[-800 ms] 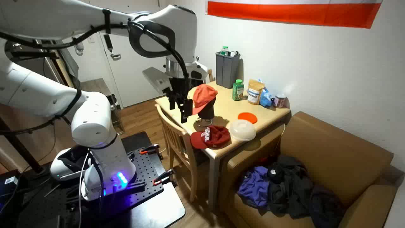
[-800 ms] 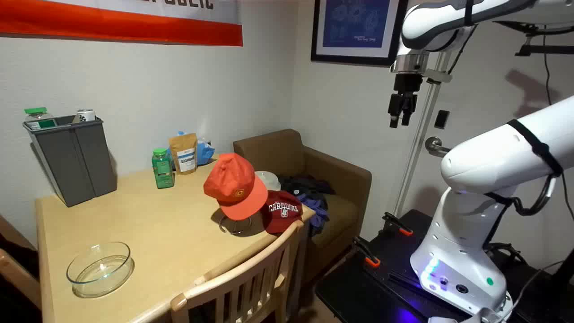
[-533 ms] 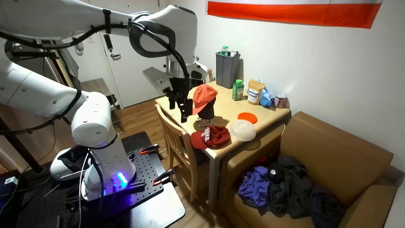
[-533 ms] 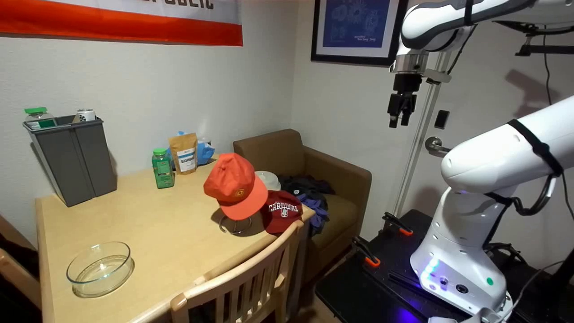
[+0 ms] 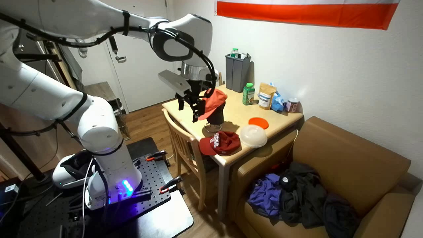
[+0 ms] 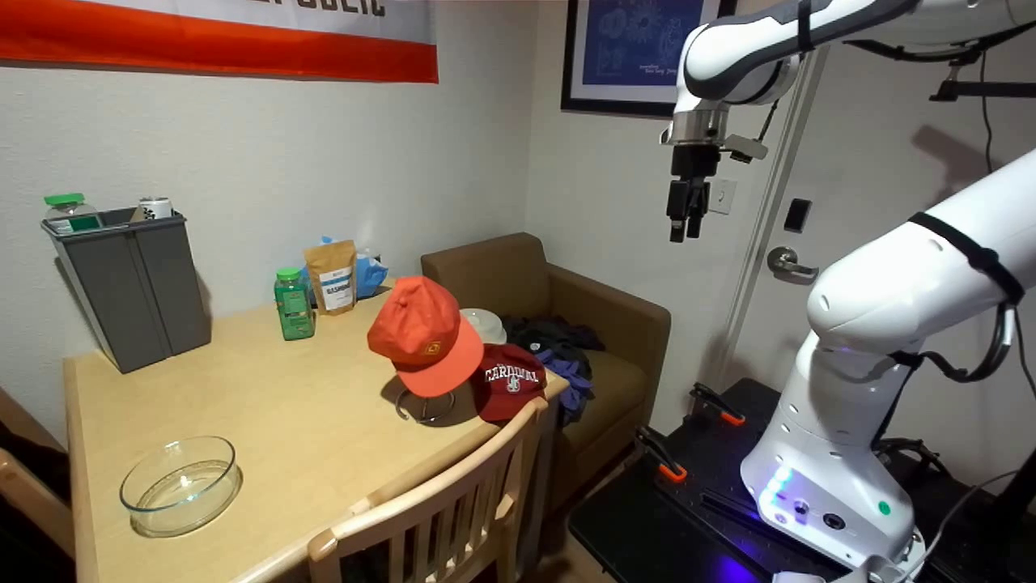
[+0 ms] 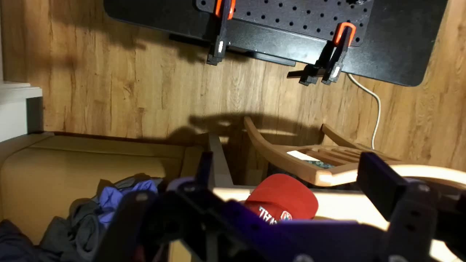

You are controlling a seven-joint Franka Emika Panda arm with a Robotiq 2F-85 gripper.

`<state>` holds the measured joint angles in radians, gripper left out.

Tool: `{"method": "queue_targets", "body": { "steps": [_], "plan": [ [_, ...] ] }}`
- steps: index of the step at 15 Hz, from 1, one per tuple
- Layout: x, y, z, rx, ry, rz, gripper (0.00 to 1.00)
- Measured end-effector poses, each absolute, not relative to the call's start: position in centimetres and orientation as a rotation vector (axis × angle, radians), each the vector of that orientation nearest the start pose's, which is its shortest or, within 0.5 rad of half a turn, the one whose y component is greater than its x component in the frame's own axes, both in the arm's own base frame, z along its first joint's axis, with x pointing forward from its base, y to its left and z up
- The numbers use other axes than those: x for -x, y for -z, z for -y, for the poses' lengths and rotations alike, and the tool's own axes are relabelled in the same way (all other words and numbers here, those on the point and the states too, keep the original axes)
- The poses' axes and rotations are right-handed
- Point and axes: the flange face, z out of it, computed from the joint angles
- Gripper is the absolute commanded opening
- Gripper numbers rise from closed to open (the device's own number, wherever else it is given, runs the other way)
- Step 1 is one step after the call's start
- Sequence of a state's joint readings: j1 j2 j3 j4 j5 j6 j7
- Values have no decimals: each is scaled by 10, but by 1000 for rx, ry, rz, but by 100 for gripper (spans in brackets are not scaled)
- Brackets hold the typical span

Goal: Put the red cap on top of the orange cap

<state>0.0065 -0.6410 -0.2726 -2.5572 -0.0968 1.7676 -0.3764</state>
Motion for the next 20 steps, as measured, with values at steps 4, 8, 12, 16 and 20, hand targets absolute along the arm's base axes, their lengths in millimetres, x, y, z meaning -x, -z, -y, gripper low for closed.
{"method": "queue_targets", "body": {
  "steps": [4, 8, 12, 16, 20],
  "plan": [
    [-362, -432, 68, 2989, -351, 435, 100],
    [-390, -406, 46, 2996, -497, 505, 100],
    [-396, -402, 46, 2995, -521, 504, 100],
    [-404, -400, 52, 2953, -415, 384, 100],
    [-445, -378, 54, 2883, -132, 225, 100]
  ]
}}
